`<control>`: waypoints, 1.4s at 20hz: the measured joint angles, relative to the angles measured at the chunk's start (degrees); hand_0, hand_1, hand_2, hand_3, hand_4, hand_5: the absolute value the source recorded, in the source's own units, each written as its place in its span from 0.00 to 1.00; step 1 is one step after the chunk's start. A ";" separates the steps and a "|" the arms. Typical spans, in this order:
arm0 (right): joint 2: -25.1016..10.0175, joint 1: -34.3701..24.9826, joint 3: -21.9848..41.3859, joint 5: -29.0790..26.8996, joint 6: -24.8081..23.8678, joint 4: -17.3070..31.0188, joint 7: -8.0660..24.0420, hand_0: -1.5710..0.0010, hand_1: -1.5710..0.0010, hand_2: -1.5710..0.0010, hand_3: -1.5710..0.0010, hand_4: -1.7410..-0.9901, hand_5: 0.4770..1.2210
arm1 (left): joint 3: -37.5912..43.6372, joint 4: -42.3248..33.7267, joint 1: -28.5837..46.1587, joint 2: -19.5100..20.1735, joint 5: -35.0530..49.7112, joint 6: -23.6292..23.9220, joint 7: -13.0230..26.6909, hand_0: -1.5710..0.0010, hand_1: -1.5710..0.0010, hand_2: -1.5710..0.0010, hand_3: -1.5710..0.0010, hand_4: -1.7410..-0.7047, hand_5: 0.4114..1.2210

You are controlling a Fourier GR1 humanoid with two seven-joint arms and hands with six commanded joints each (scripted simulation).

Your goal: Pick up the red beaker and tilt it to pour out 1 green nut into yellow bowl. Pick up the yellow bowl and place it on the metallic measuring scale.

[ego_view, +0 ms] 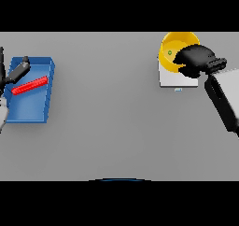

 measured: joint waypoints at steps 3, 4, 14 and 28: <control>0.25 0.00 -0.68 0.61 -2.53 4.03 -0.58 0.00 0.00 0.10 0.14 0.00 1.00 | 0.20 -0.49 0.21 0.10 -0.09 0.39 0.42 1.00 1.00 1.00 1.00 0.98 0.33; 0.65 -0.32 -0.86 0.84 -3.12 5.77 -0.78 0.00 0.00 0.11 0.13 0.00 1.00 | 0.10 -0.04 0.11 0.13 -0.40 0.49 0.69 1.00 1.00 1.00 1.00 0.98 0.33; 3.10 -1.19 -2.33 0.53 -6.20 14.01 -4.43 0.08 0.04 0.12 0.12 0.01 1.00 | -0.30 0.65 0.09 0.03 -0.61 0.06 -0.10 1.00 1.00 1.00 1.00 0.98 0.32; 3.00 -1.69 -0.37 2.30 -4.58 13.88 -6.49 0.92 0.92 0.90 0.77 0.27 0.49 | -0.40 2.32 -1.18 -0.79 -0.90 0.62 -0.37 1.00 1.00 1.00 1.00 0.98 0.31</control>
